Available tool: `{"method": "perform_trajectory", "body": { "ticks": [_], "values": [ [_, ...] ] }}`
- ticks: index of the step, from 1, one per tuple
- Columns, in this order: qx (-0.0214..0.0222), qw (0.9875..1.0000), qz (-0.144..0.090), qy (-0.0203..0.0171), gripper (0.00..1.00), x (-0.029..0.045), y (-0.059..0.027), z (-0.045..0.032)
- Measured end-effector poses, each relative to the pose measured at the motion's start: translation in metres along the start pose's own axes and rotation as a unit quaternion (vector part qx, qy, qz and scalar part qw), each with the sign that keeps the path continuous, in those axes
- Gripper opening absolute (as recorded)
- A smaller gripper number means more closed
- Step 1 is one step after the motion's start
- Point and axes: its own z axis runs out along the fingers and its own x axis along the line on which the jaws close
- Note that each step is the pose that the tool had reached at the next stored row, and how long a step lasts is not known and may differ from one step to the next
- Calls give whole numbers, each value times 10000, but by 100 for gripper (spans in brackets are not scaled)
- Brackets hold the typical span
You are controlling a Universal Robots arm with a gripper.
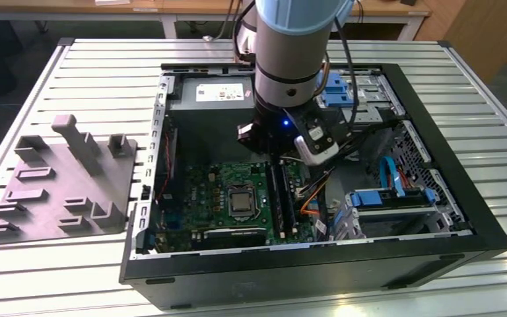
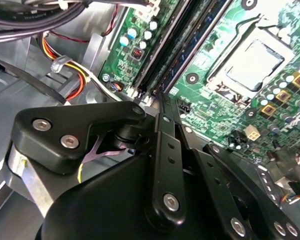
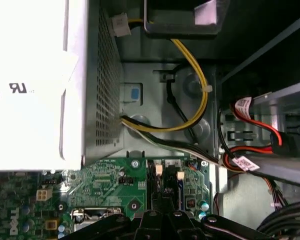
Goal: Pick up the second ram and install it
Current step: 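Press down the second ram until it locks into place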
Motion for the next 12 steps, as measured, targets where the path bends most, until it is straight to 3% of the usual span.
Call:
{"method": "perform_trajectory", "body": {
  "ticks": [6, 12],
  "values": [
    [-12, 10000, 0, 0, 10, 3, 19, 76],
    [-20, 10000, 1, 1, 10, 4, 19, 87]
  ]
}}
